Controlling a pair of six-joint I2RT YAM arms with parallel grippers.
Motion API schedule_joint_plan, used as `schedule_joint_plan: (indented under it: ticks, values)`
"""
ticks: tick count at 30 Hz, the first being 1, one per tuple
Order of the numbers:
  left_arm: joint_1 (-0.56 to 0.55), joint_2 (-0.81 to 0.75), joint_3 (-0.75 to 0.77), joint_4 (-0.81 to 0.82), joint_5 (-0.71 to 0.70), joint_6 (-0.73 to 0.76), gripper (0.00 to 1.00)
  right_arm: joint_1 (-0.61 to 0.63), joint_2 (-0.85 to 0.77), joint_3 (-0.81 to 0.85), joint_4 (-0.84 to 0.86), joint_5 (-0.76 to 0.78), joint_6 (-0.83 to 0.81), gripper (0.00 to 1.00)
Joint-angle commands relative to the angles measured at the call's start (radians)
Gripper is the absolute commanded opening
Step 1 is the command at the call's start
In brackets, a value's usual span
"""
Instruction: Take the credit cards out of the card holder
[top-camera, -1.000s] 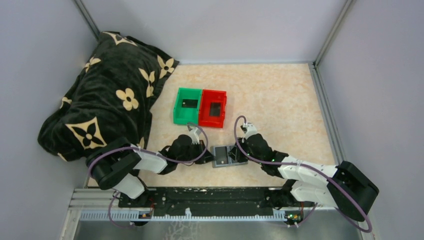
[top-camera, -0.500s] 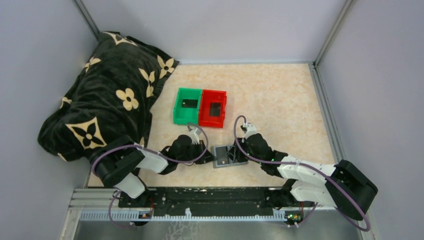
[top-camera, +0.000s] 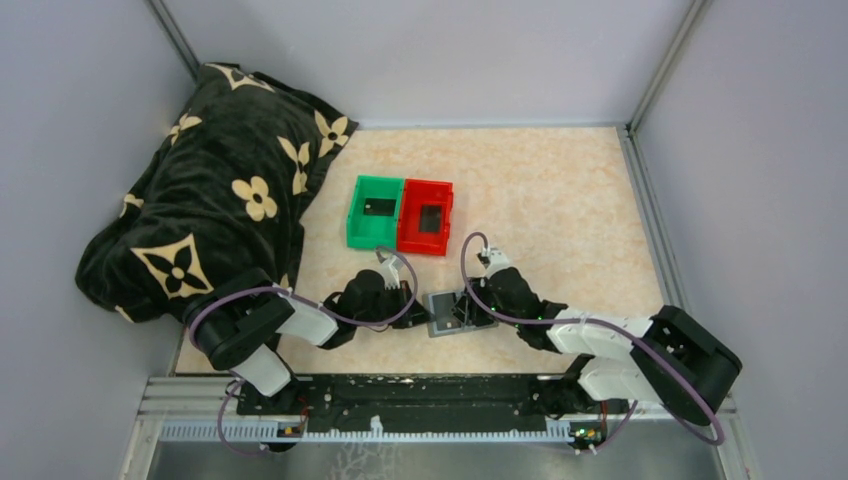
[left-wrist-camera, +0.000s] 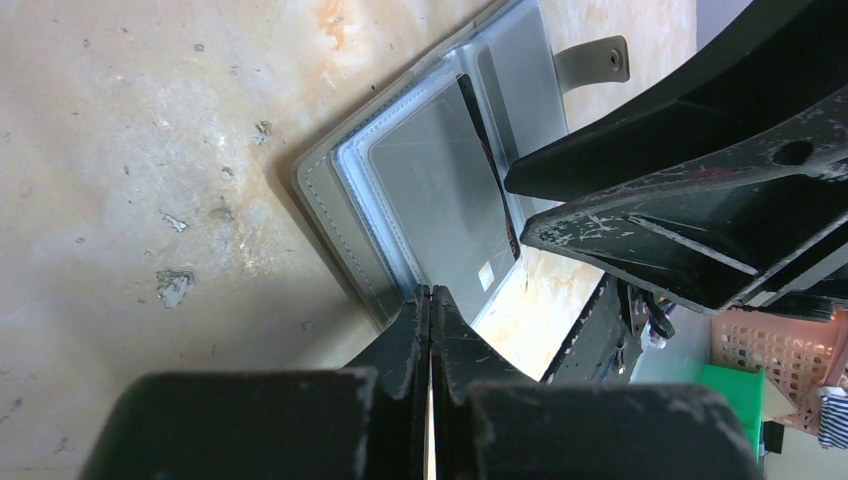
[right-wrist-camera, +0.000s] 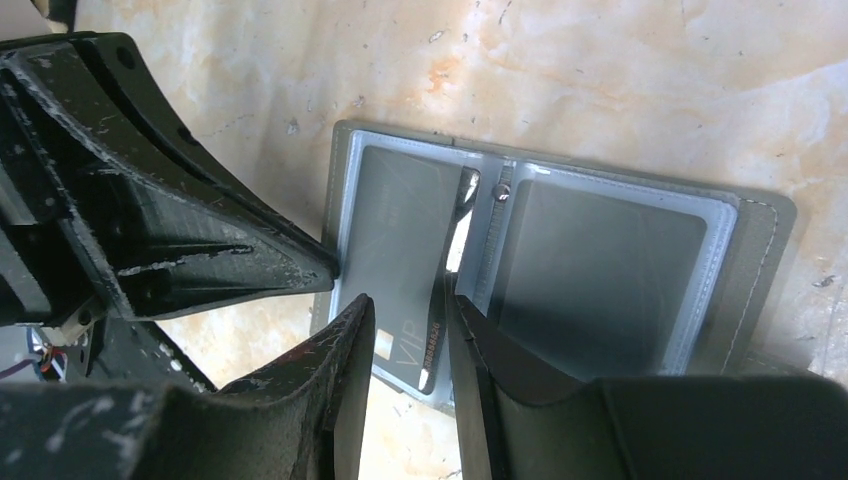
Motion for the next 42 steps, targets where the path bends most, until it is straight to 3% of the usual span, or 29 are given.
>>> schedule_joint_plan:
  ticks: [1,42]
  values:
    - [0.003,0.012,0.005,0.017,0.008,0.004,0.0,-0.009,0.033,-0.015,0.09,-0.012,0.001,0.34]
    - [0.003,0.092,0.046,0.054,0.054,-0.008,0.0,-0.03,0.021,-0.061,0.323,-0.26,0.1,0.26]
